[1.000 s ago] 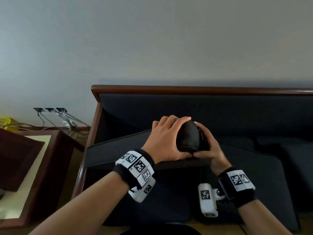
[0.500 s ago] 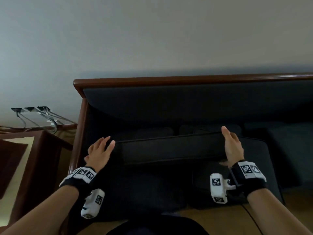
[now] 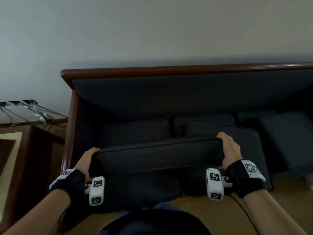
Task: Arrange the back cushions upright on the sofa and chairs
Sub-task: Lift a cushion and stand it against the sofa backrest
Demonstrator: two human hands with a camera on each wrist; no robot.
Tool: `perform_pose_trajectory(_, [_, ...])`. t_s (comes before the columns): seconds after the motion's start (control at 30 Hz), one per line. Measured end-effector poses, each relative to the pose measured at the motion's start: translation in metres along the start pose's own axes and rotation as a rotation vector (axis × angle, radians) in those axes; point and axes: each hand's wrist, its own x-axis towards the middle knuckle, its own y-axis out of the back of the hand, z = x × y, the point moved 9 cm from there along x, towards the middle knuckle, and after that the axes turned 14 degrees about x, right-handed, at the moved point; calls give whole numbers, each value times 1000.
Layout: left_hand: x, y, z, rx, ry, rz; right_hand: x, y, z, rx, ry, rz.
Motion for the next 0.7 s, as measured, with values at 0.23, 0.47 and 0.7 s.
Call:
perform_pose_trajectory(0.23, [-17, 30, 34, -156, -103, 143, 1, -19, -17, 78, 17, 17])
perform_pose_trajectory(0.47, [-31, 96, 88, -229, -272, 288, -13, -96, -29, 66, 56, -138])
perform_pose_trajectory(0.7, [-8, 108, 134, -229, -297, 288, 21, -176, -1, 56, -61, -209])
